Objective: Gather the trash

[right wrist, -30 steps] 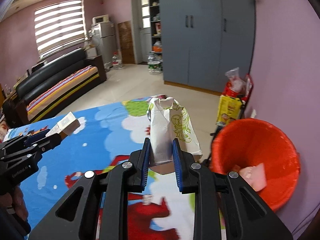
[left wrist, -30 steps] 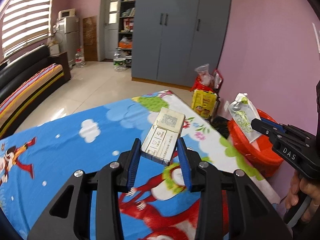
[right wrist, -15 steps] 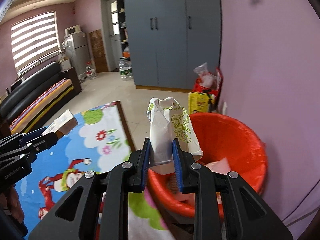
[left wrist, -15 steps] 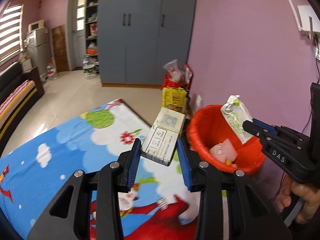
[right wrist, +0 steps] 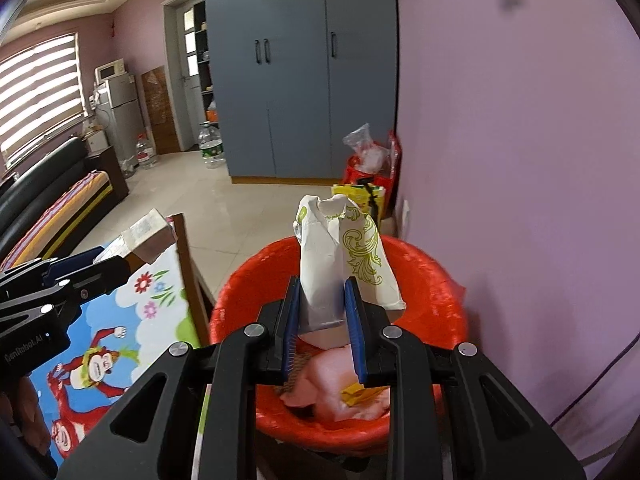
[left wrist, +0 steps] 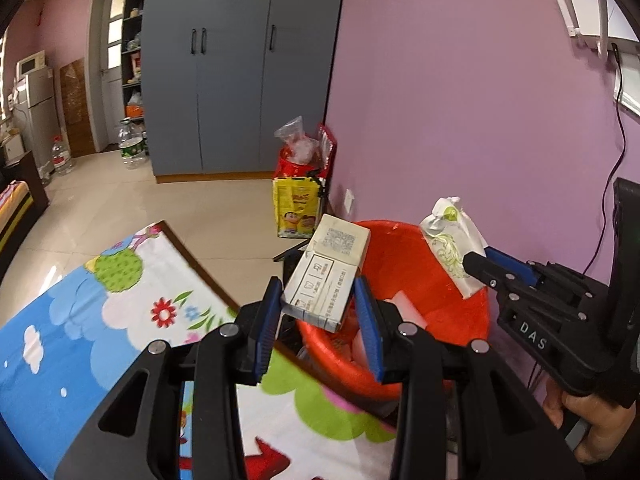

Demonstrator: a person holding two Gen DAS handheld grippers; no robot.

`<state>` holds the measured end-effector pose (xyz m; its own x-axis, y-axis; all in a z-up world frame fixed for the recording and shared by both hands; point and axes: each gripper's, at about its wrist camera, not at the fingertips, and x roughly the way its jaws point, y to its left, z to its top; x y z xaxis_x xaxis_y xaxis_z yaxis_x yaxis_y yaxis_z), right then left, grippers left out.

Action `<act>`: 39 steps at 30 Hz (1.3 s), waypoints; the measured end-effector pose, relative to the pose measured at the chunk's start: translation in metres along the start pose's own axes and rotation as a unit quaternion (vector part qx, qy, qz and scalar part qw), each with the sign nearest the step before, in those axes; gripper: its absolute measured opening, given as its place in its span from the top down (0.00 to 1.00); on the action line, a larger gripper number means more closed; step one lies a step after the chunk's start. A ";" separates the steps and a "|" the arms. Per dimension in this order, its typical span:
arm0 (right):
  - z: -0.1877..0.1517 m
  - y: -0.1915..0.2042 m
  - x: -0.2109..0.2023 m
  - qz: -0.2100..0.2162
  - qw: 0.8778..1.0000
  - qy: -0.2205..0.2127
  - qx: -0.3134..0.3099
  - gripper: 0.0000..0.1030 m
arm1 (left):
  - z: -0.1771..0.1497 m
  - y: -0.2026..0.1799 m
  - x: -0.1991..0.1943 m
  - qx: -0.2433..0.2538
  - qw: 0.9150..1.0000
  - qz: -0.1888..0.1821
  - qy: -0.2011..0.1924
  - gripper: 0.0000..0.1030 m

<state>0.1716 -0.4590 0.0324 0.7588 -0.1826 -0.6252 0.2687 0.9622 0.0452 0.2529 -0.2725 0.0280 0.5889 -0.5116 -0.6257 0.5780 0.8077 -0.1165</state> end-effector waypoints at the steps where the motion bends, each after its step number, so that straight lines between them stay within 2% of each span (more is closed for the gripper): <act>1: 0.001 -0.003 0.000 -0.002 1.000 0.000 0.002 0.78 | 0.002 -0.002 0.003 0.001 1.000 -0.003 0.000 0.65; 9: 0.005 -0.019 0.005 -0.018 1.000 -0.002 0.012 0.77 | 0.018 -0.015 0.019 -0.002 1.000 -0.024 0.000 0.65; 19: 0.003 -0.019 0.012 -0.027 0.999 0.003 0.020 0.76 | 0.027 -0.020 0.049 -0.013 0.998 -0.058 0.014 0.64; 20: 0.004 -0.020 0.012 -0.028 0.999 0.004 0.020 0.75 | 0.027 -0.019 0.049 -0.014 0.998 -0.055 0.013 0.64; 22: 0.003 -0.021 0.012 -0.030 0.999 0.004 0.023 0.65 | 0.024 -0.013 0.047 -0.022 0.998 -0.055 0.013 0.64; 23: 0.003 -0.021 0.012 -0.031 0.999 0.003 0.025 0.54 | 0.023 -0.012 0.045 -0.025 0.998 -0.054 0.013 0.63; 24: 0.003 -0.021 0.011 -0.031 0.999 0.001 0.025 0.49 | 0.022 -0.009 0.043 -0.027 0.998 -0.053 0.013 0.59; 26: 0.001 -0.018 0.009 -0.032 0.999 0.000 0.024 0.49 | 0.018 -0.004 0.040 -0.031 0.998 -0.053 0.014 0.52; 34: -0.010 -0.011 -0.010 -0.038 0.998 -0.005 0.039 0.43 | -0.001 0.008 0.014 -0.027 0.997 -0.067 0.021 0.39; 39: -0.020 -0.004 -0.027 -0.047 0.998 -0.006 0.038 0.40 | -0.012 0.007 -0.007 -0.011 0.997 -0.080 0.021 0.21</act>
<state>0.1377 -0.4532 0.0334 0.7346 -0.2745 -0.6205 0.3831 0.9226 0.0454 0.2463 -0.2598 0.0224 0.4670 -0.6217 -0.6289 0.6490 0.7240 -0.2338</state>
